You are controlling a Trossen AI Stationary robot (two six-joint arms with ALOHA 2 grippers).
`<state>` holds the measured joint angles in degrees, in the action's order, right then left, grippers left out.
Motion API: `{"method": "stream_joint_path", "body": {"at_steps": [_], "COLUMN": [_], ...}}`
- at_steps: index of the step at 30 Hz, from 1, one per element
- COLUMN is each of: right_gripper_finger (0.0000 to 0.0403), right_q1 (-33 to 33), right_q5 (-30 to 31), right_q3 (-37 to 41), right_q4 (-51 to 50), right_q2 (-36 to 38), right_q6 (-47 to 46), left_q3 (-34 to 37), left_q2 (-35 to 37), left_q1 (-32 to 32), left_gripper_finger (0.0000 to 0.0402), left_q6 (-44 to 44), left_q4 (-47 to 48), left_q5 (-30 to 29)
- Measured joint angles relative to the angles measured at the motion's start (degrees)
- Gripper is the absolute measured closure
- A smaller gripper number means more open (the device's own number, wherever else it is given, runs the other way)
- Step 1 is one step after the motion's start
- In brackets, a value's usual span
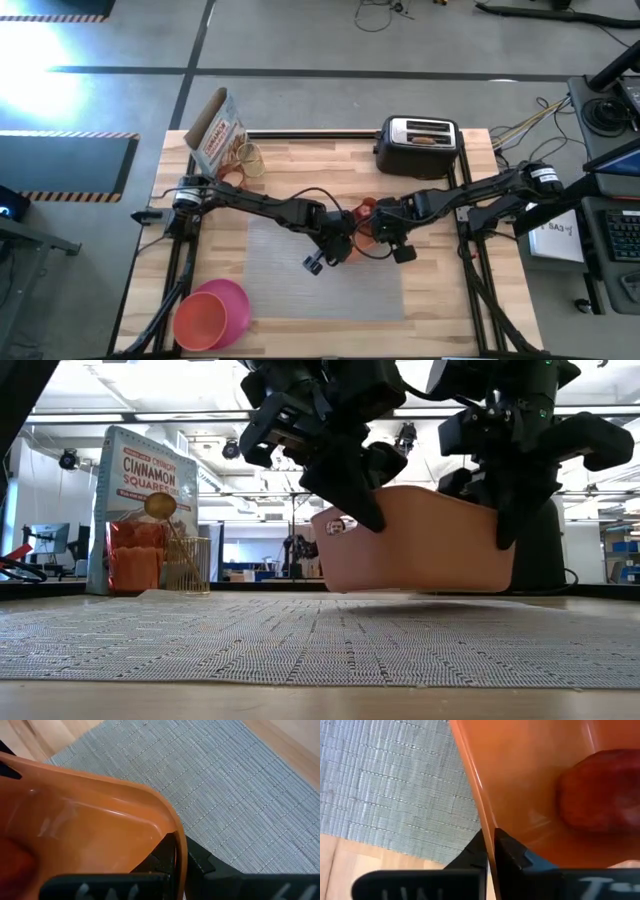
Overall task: Arrange a breakfast setting
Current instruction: Move the orange bin to the bottom right of the table
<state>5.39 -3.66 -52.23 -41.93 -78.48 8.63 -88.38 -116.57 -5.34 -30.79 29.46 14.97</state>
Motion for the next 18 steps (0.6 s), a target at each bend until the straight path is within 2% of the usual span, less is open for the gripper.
{"method": "stream_joint_path", "body": {"at_steps": [8,18], "right_gripper_finger": [0.0394,0.0394], "right_q1": [0.01,0.00], "right_q5": [-0.18,-0.13], "right_q3": [0.00,-0.13], "right_q4": [0.25,-3.65], "right_q2": [-0.02,0.07], "right_q6": [-0.71,-3.73], "left_q3": [-1.64,-1.85], "left_q2": [0.00,0.00], "left_q1": [0.00,0.04], "left_gripper_finger": [0.0371,0.0290], "left_q6": [-0.15,0.33], "left_q4": [0.45,1.59], "left_q5": [-0.97,-0.20]}}
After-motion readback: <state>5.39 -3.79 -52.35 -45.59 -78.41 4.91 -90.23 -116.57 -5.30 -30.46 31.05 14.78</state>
